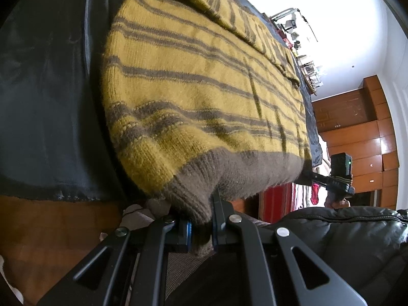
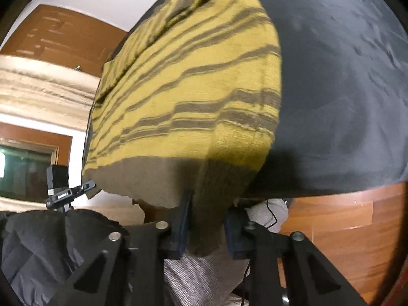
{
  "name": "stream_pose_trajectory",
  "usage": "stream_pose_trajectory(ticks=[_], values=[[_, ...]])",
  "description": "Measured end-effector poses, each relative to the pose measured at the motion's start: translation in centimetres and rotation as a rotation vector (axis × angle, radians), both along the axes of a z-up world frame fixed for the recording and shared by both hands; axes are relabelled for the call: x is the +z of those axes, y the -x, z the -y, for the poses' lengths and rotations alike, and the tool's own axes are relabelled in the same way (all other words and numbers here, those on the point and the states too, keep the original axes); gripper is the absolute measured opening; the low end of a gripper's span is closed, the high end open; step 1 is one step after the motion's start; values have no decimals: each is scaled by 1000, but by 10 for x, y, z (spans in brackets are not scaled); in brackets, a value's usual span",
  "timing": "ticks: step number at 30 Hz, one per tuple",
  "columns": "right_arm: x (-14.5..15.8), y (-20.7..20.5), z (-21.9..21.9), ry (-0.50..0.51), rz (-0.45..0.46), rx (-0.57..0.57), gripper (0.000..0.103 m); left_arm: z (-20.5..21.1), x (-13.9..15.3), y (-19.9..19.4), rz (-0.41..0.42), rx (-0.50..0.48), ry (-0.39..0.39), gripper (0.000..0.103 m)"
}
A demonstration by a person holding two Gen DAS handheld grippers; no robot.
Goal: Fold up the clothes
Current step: 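Grasp the brown hem with the right gripper while the left gripper holds it, then lift and flip the folded sweater over with both grippers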
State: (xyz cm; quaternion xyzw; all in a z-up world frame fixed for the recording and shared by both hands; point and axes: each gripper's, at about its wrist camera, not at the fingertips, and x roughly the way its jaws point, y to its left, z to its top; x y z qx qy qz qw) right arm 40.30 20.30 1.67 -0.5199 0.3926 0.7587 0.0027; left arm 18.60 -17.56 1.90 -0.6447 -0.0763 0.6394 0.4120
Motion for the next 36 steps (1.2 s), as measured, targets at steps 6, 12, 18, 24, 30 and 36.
stream_pose_trajectory(ticks=[6, 12, 18, 24, 30, 36], values=[[27, 6, -4, -19, -101, 12, 21, -3, 14, 2, -29, 4, -25, 12], [46, 15, -6, -26, -177, 29, 21, -7, 30, 7, -62, 20, -49, 12], [57, 30, -10, -39, -233, 47, 21, -7, 48, 20, -87, 81, -84, 12], [85, 44, -18, -216, -245, 82, 21, -14, 68, 36, -126, 128, -109, 12], [112, 71, -8, -516, -231, 178, 21, -21, 87, 55, -163, 195, -125, 12], [131, 98, -3, -805, -241, 238, 21, -23, 109, 78, -206, 289, -170, 12]])
